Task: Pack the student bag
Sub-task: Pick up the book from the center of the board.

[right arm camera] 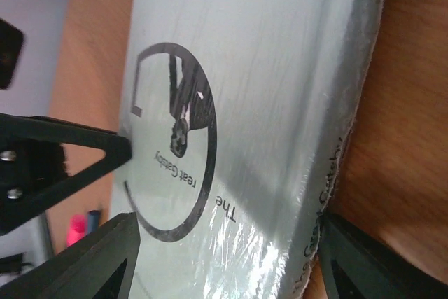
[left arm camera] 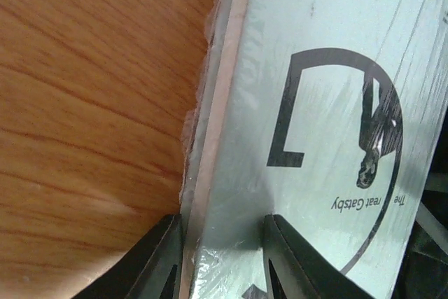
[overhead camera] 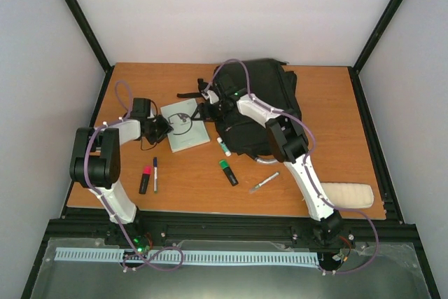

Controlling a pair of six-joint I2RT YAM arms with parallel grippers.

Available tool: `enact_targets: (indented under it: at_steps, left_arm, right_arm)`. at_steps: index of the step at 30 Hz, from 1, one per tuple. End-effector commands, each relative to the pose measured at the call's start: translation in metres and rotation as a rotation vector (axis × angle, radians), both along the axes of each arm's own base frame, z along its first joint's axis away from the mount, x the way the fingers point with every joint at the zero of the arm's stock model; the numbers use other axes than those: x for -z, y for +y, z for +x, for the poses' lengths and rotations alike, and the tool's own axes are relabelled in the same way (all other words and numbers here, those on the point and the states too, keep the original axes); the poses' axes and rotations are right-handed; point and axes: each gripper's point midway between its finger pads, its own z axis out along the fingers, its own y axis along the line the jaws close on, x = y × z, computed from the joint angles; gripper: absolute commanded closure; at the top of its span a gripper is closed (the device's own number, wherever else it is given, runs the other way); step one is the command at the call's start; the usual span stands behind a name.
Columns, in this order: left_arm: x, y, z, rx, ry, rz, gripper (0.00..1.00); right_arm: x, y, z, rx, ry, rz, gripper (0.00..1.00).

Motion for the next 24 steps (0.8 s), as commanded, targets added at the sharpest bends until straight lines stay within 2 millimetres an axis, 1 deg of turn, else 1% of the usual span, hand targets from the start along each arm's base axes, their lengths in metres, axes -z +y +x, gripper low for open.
enact_targets:
  at_steps: [1, 3, 6, 9, 11, 12, 13, 15, 18, 19, 21, 24]
  left_arm:
    - [0.044, -0.023, -0.029, 0.049, 0.116, -0.081, 0.65]
    - [0.042, -0.025, -0.027, 0.051, 0.091, -0.101, 0.59]
    - [0.036, -0.027, -0.024, 0.046, 0.062, -0.114, 0.55]
    - [0.030, -0.028, -0.021, 0.046, 0.034, -0.120, 0.54]
    - [0.026, -0.028, -0.019, 0.043, 0.006, -0.124, 0.55]
    - [0.023, -0.028, -0.018, 0.042, -0.010, -0.129, 0.55]
    - [0.021, -0.028, -0.017, 0.040, -0.025, -0.132, 0.55]
    - [0.017, -0.030, -0.017, 0.040, -0.048, -0.144, 0.55]
    - [0.015, -0.030, -0.016, 0.031, -0.075, -0.157, 0.54]
    - [0.015, -0.029, -0.017, 0.026, -0.073, -0.152, 0.55]
    - [0.014, -0.028, -0.018, 0.026, -0.074, -0.148, 0.54]
    - [0.012, -0.026, -0.019, 0.024, -0.073, -0.132, 0.55]
  right_arm:
    - [-0.024, 0.054, -0.076, -0.291, 0.211, 0.304, 0.31]
    - [-0.046, 0.058, -0.079, -0.322, 0.187, 0.340, 0.31]
    - [-0.079, 0.060, -0.082, -0.353, 0.163, 0.393, 0.32]
    - [-0.100, 0.060, -0.084, -0.368, 0.150, 0.421, 0.35]
    - [-0.105, 0.060, -0.085, -0.373, 0.140, 0.426, 0.37]
    - [-0.103, 0.060, -0.087, -0.375, 0.139, 0.418, 0.40]
    - [-0.093, 0.060, -0.083, -0.341, 0.106, 0.363, 0.41]
    - [-0.077, 0.060, -0.088, -0.343, 0.078, 0.308, 0.43]
    - [-0.051, 0.062, -0.095, -0.327, 0.133, 0.263, 0.46]
    - [-0.044, 0.062, -0.097, -0.319, 0.134, 0.241, 0.49]
    - [-0.040, 0.062, -0.096, -0.306, 0.122, 0.216, 0.57]
    - [-0.047, 0.060, -0.092, -0.292, 0.093, 0.201, 0.62]
